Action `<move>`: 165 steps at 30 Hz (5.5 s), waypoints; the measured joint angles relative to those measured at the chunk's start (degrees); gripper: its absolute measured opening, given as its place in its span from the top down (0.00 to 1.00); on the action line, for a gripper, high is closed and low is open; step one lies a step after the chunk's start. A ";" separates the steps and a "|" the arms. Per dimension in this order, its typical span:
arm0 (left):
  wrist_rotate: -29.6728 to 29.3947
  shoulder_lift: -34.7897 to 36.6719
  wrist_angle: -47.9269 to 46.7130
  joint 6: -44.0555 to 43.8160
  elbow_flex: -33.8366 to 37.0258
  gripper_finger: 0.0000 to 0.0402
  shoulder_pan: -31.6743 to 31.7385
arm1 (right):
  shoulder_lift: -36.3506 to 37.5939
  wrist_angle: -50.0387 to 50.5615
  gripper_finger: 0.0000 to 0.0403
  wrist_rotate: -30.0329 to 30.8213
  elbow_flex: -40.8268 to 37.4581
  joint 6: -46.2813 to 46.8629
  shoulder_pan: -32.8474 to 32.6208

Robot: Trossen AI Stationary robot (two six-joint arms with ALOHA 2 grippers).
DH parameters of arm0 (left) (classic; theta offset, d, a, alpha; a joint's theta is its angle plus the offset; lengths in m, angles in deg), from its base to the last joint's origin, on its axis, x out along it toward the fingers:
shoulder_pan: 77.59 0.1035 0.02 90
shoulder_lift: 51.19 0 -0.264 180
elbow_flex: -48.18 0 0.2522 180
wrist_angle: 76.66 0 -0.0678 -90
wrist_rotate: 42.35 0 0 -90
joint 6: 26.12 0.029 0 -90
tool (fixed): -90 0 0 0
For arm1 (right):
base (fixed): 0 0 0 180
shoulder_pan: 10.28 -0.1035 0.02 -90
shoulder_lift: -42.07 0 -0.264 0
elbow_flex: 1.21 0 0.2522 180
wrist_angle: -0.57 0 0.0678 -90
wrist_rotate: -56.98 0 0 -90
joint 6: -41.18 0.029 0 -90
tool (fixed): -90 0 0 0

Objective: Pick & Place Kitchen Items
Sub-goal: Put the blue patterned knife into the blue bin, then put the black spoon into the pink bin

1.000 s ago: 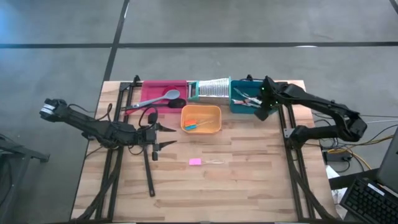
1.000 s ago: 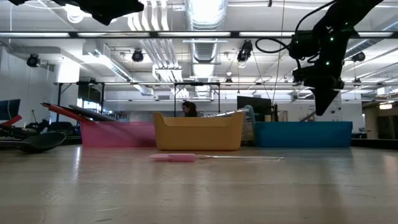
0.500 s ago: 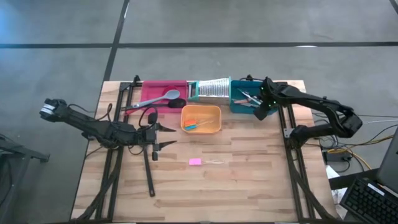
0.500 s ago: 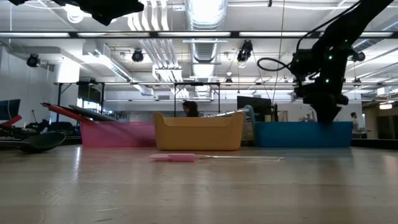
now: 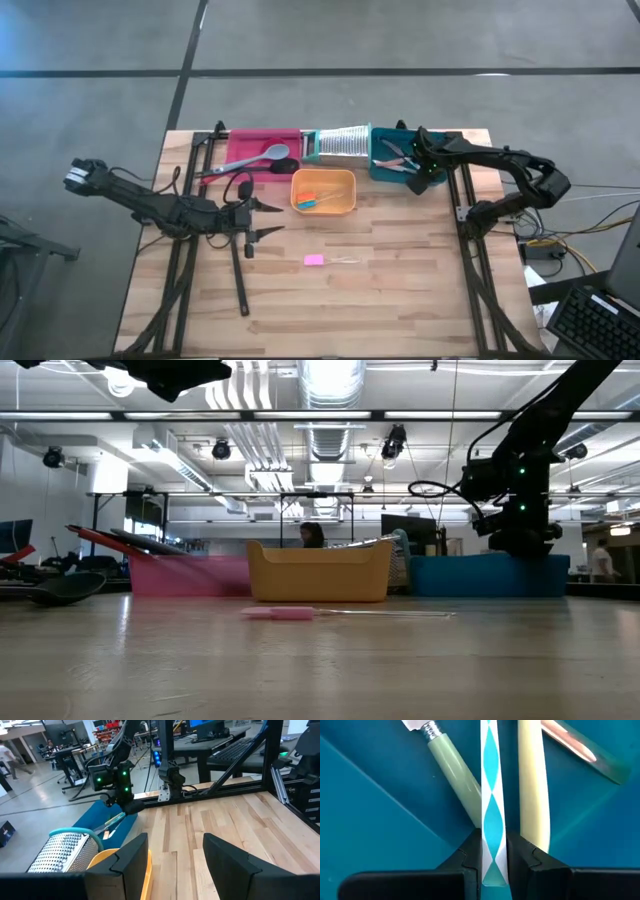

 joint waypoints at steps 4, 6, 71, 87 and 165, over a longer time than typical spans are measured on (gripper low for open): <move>0.00 -0.02 -0.01 -0.08 0.00 0.51 0.00 | 0.95 -0.96 0.81 1.29 -0.15 1.15 0.10; -0.02 0.00 -0.01 -0.08 0.00 0.51 0.00 | 1.35 -0.94 0.74 1.45 -0.21 1.44 0.15; -11.37 -33.24 -61.03 -47.17 -34.09 0.51 -23.03 | 52.86 -0.79 0.98 -24.52 1.11 4.99 -10.91; 0.38 -33.24 -92.79 -77.24 -33.79 0.51 -23.47 | 52.84 -0.79 0.98 -24.50 1.11 6.18 -10.91; 12.77 -33.30 -51.32 -99.99 -1.61 0.81 -17.87 | 47.59 -0.52 0.98 -25.05 1.09 8.04 -10.91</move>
